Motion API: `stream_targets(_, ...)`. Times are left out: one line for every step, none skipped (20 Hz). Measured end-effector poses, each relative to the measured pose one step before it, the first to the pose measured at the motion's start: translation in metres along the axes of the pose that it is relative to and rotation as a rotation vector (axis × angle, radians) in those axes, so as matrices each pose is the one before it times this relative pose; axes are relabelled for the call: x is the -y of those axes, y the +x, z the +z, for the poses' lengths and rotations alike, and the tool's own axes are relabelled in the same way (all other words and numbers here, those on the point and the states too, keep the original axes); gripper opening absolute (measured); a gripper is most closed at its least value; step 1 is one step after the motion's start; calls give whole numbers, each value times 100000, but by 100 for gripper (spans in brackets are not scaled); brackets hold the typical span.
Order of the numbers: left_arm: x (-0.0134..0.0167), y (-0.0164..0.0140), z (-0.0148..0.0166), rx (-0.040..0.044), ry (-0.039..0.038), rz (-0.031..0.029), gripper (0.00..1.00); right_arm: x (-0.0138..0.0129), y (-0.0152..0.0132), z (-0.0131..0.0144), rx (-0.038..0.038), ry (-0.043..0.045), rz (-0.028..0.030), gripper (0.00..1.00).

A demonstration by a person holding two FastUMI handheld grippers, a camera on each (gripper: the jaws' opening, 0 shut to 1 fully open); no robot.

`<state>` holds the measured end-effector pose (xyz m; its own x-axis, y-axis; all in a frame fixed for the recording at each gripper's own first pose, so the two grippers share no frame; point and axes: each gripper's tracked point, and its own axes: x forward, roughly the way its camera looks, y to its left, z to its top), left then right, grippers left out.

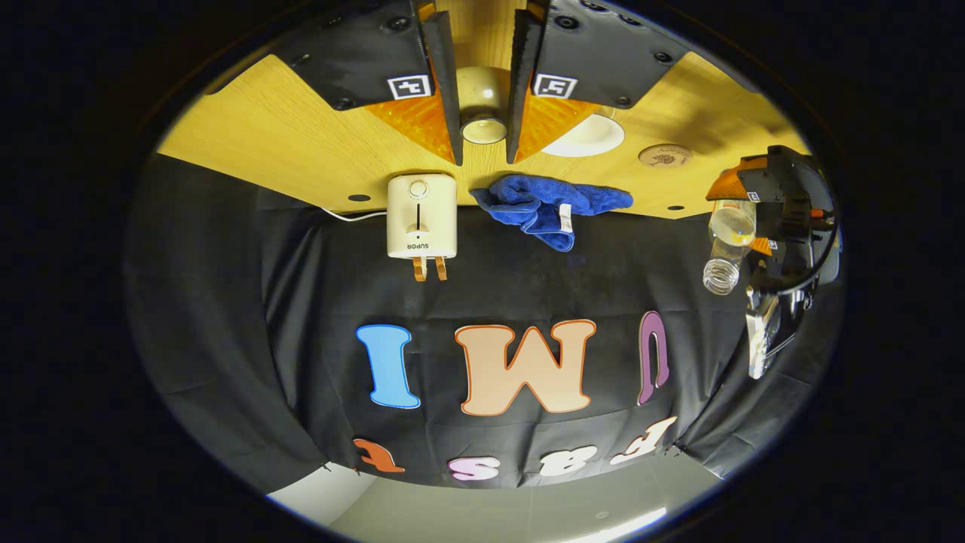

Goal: Open the teacup lid with one hand, grasp the water bottle and pour water into the teacup with the other hand; after pouring, place the water bottle on the coaster and then close the teacup lid.

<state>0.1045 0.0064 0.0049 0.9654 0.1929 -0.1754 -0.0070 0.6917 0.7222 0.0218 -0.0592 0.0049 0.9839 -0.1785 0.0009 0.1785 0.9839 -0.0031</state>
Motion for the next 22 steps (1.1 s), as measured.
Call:
stream_targets(-257, 188, 455, 1120, 4956, 879, 66, 413, 100, 23, 68, 5, -712, 35)
stream_targets(30, 317, 260, 696, 5120, 309, 66, 379, 57, 9, -52, -89, -701, 35)
stream_targets(206, 313, 368, 929, 5193, -44, 66, 435, 36, -28, 21, 101, -817, 35)
stream_targets(149, 110, 359, 907, 5288, -37, 66, 488, 15, 56, 41, -93, -999, 35)
stream_targets(224, 303, 373, 777, 5110, 37, 66, 410, 26, -35, 100, -28, -968, 35)
stream_targets(138, 265, 384, 1013, 4266, -1, 66, 322, 38, 29, -43, -38, -718, 35)
stream_targets(424, 360, 363, 427, 3831, -895, 66, 211, 81, 48, 64, -9, -515, 36)
stream_targets(578, 283, 79, 116, 4073, -951, 66, 202, -40, 51, 48, -56, -468, 35)
stream_targets(239, 313, 280, 435, 3445, -50, 65, 100, -20, -57, 12, -41, -217, 35)
stream_targets(141, 216, 218, 473, 3375, -497, 66, 38, 43, 21, 5, 44, -105, 34)
stream_targets(96, 181, 207, 458, 2939, 70, 66, 26, 2, -51, -22, -11, -35, 35)
stream_targets(-64, 305, 247, 442, 3258, 136, 66, -43, -19, 32, 25, -55, 9, 34)
stream_targets(-163, 276, 300, 461, 3007, 411, 66, 57, 19, -40, -5, -39, 17, 34)
stream_targets(19, 163, 267, 816, 2974, 230, 66, 20, 74, 25, -105, 86, -18, 35)
stream_targets(-99, 232, 296, 673, 2683, 255, 66, -3, -6, -21, -31, 43, -12, 35)
stream_targets(-22, 169, 147, 651, 2450, 144, 66, -6, -22, 54, 86, -84, 25, 35)
stream_targets(110, 237, 409, 879, 1884, 236, 66, -4, 6, -26, 94, -78, 4, 35)
stream_targets(-155, 18, 361, 1464, 1125, 1351, 66, 26, 4, 2, -67, 61, -22, 34)
stream_targets(-42, 223, 415, 767, 1787, 586, 67, -28, -34, -16, 11, -10, -6, 34)
stream_targets(11, 71, 94, 505, 1132, 716, 66, -2, -20, 64, 82, -68, -13, 35)
stream_targets(110, 187, 239, 772, 1657, -14, 66, 43, 39, -63, -21, 5, -154, 34)
stream_targets(-78, 55, 50, 257, 2397, 295, 67, 93, -40, 45, -21, 28, -203, 34)
